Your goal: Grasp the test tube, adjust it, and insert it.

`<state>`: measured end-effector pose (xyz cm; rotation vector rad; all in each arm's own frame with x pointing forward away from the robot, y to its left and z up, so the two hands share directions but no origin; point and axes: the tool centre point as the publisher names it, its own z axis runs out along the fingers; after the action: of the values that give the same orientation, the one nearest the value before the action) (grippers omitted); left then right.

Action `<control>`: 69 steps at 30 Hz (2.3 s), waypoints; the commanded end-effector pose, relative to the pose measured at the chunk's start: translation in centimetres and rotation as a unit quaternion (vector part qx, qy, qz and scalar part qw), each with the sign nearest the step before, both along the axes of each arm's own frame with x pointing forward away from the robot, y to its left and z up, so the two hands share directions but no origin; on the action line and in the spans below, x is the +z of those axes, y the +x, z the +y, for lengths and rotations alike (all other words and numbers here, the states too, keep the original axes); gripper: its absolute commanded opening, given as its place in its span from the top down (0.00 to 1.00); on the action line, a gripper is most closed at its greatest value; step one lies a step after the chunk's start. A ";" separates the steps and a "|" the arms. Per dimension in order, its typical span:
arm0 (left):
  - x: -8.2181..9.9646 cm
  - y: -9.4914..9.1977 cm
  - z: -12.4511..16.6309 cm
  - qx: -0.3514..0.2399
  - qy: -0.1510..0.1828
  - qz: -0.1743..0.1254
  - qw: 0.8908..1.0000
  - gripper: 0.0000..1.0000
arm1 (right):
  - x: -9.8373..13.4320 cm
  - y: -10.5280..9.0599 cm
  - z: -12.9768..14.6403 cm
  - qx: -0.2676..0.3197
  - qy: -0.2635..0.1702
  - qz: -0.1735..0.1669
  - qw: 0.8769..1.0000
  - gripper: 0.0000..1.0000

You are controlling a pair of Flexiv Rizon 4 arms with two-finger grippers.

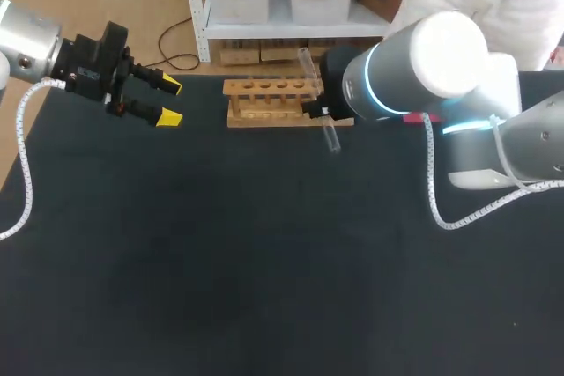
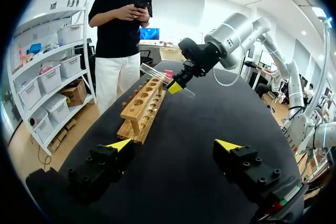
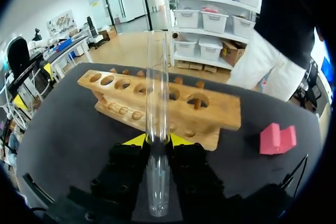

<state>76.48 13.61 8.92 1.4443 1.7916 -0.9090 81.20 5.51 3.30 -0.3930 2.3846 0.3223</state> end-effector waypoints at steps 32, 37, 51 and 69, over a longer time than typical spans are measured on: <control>-0.1 0.1 0.0 -0.001 0.000 0.000 1.000 0.00 | 4.6 -4.4 -4.5 -0.178 -0.076 -0.055 0.979 1.00; -0.1 0.1 0.0 -0.001 0.000 0.000 1.000 0.00 | 3.0 -3.3 -3.9 -0.159 -0.077 -0.042 0.983 1.00; -0.1 0.1 0.0 -0.001 0.000 0.000 1.000 0.00 | -0.3 -1.7 -4.2 -0.152 -0.083 -0.004 0.985 1.00; -0.1 0.1 0.0 -0.001 0.000 0.000 1.000 0.00 | -1.1 -1.7 -4.2 -0.138 -0.079 0.018 0.987 1.00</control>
<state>76.48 13.62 8.92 1.4443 1.7917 -0.9090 79.41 1.35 2.32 -0.1226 2.4666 0.0111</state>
